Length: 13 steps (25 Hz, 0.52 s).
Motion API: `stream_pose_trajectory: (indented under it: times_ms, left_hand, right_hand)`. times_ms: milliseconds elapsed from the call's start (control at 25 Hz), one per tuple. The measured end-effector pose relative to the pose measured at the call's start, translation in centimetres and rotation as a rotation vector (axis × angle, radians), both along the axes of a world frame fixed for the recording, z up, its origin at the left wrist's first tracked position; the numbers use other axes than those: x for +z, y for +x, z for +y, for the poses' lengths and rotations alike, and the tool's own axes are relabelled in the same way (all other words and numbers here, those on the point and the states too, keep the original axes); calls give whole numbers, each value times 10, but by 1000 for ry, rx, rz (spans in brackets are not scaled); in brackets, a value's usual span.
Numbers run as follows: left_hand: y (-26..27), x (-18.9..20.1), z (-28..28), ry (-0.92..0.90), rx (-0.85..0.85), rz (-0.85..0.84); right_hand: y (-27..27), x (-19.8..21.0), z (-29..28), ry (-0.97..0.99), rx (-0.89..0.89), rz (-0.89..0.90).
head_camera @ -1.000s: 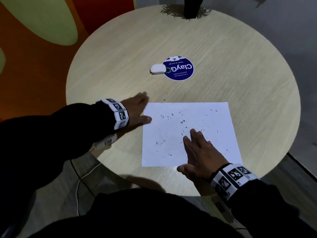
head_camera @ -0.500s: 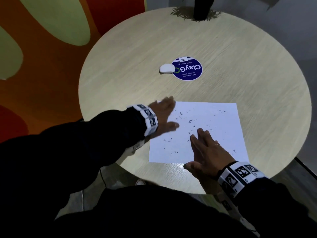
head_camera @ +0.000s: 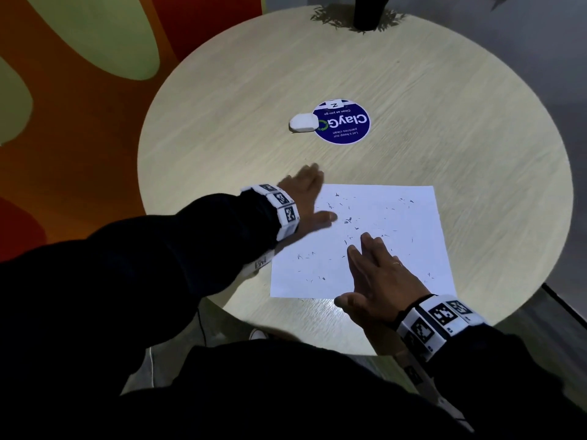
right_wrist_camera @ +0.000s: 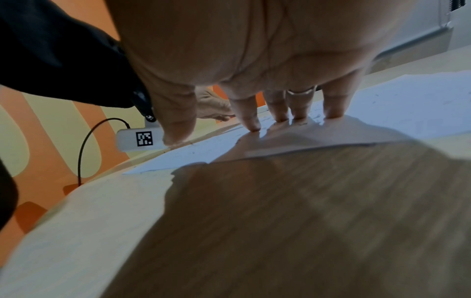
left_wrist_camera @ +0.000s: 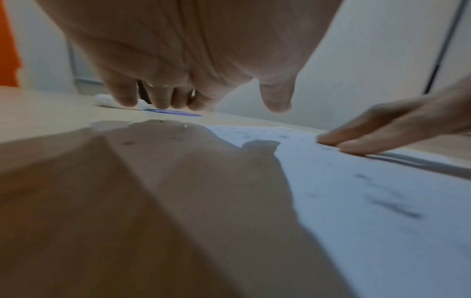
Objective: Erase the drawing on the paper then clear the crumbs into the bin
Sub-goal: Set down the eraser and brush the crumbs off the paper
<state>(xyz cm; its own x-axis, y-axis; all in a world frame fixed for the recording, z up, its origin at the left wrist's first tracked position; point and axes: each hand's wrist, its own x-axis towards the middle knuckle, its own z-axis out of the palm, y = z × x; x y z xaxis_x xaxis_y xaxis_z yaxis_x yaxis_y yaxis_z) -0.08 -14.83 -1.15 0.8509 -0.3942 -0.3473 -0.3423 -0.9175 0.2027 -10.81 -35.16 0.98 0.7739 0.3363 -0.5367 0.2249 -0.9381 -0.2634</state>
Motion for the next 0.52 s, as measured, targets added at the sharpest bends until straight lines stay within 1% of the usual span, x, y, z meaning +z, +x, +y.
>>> stream_pose_trajectory:
  times_ms: [40,80,160,200,240,280,360,400,440,520]
  left_hand:
    - [4,-2,5,16,45,20]
    - [3,-3,4,35,33,50]
    - [-8,-5,-8,55,-112,92]
    - [-14,-5,-12,36,-176,96]
    - [-14,-4,-11,8,-188,87]
    - [-10,-2,-5,-8,-142,66]
    - [2,-1,18,20,45,63]
    - [3,-1,26,48,84,80]
    - [-1,0,27,75,72,96]
    - [-17,3,13,105,-52,121]
  right_hand:
    - [0,1,0,-2,4,-4]
    - [0,1,1,-1,8,-7]
    - [1,3,3,5,5,0]
    - [1,4,3,6,0,5]
    - [1,4,3,4,-2,9]
    - [1,4,3,4,-3,9]
    - [1,2,5,9,1,1]
    - [1,1,6,13,3,0]
    - [1,-1,8,19,6,-4]
    - [2,-4,11,30,10,-20]
